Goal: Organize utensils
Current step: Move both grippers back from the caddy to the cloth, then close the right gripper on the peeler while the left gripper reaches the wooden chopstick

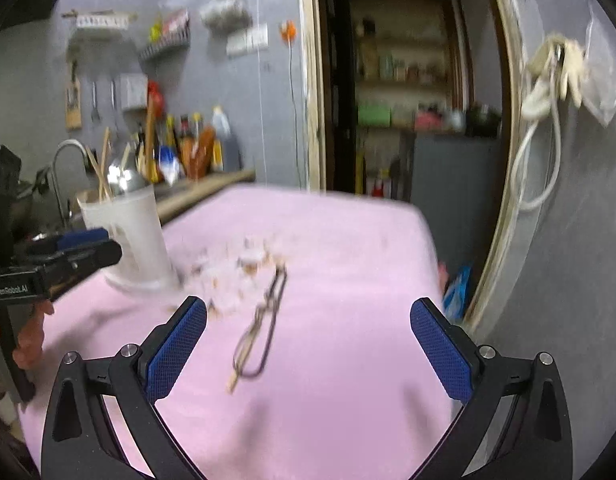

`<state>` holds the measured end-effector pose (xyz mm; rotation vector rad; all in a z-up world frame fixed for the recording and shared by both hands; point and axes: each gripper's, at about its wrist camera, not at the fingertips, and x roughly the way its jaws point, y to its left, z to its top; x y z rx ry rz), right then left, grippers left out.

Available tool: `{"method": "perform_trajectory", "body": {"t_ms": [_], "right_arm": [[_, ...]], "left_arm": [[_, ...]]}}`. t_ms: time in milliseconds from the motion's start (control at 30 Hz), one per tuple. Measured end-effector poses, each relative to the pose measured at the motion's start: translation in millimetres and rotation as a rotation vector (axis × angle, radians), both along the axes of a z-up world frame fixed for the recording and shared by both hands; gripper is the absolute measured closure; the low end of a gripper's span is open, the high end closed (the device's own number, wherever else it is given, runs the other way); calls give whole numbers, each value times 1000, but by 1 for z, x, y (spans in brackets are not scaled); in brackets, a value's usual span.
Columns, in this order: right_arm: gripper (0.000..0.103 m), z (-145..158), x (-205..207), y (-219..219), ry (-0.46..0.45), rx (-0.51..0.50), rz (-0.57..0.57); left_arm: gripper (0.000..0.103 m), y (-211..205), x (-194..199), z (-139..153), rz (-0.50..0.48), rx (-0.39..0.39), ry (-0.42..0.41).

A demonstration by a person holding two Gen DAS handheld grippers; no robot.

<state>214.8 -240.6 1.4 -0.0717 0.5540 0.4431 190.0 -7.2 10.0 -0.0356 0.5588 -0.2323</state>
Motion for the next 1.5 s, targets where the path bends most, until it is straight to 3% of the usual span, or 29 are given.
{"method": "perform_trajectory", "body": {"t_ms": [167,333,433,567,633,800,967,1233,1333,1500], "right_arm": [[8,-21,23,9,137,4,31],[34,-32,47,26,237,-10,89],[48,-38,58,38,294,-22,136],[60,-45,66,54,335,-52,178],[75,-49,71,58,354,-63,184],[85,-48,72,53,366,-24,181],[86,-41,67,38,336,-4,154],[87,-35,50,-6,279,-58,50],[87,-35,43,-24,273,-63,19],[87,-32,36,-46,275,-65,-12]], "left_arm": [[23,-2,16,-12,32,30,99],[23,-1,28,-26,46,50,197],[23,2,32,-30,53,43,215],[23,6,34,-30,50,25,222],[23,8,34,-29,44,18,221],[23,1,34,-26,10,29,230],[30,-13,39,-27,-47,50,249],[57,-46,70,-33,-144,58,319],[67,-58,85,-37,-157,51,346],[74,-71,113,-46,-138,34,393]]}}
